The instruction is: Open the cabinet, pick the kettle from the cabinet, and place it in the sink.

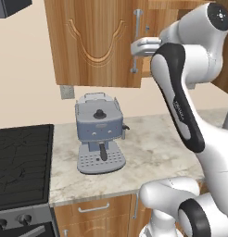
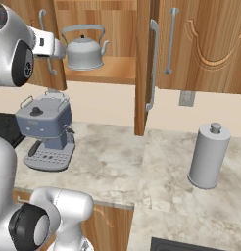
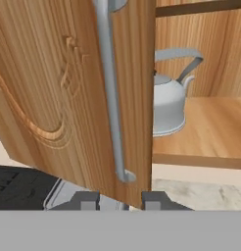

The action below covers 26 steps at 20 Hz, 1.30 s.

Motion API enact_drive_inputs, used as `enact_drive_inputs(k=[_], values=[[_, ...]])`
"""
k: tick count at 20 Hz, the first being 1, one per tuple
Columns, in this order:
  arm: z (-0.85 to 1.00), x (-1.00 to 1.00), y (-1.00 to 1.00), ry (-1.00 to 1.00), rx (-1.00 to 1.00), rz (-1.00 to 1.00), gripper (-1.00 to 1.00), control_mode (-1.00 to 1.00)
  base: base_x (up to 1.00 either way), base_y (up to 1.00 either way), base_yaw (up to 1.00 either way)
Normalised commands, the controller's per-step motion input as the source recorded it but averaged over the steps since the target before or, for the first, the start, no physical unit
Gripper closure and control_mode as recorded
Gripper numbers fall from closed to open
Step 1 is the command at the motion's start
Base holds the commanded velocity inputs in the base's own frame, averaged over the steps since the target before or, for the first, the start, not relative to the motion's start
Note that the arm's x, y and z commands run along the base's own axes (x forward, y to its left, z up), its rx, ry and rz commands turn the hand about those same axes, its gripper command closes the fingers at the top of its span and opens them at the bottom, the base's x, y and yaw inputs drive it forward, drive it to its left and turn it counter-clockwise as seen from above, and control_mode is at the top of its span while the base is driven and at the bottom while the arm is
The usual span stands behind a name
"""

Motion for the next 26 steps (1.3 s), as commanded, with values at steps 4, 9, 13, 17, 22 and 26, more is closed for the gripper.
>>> enact_drive_inputs(k=[4,9,13,17,22,26], values=[[0.02,0.02,-0.41,0.04,0.00,-0.02,-1.00,-1.00,0.00,0.00,0.00],[-0.03,0.09,-0.34,0.03,0.08,-0.02,-1.00,-1.00,0.00,0.00,0.00],[-0.04,0.11,-0.30,0.00,0.16,-0.05,-1.00,-1.00,0.00,0.00,0.00],[-0.07,0.13,-0.27,0.00,0.29,-0.05,-1.00,-1.00,0.00,0.00,0.00],[-0.17,0.24,-0.03,-0.01,0.35,-0.07,-1.00,-1.00,0.00,0.00,0.00],[-0.07,0.25,0.00,-0.02,0.35,-0.02,-1.00,-1.00,0.00,0.00,0.00]])
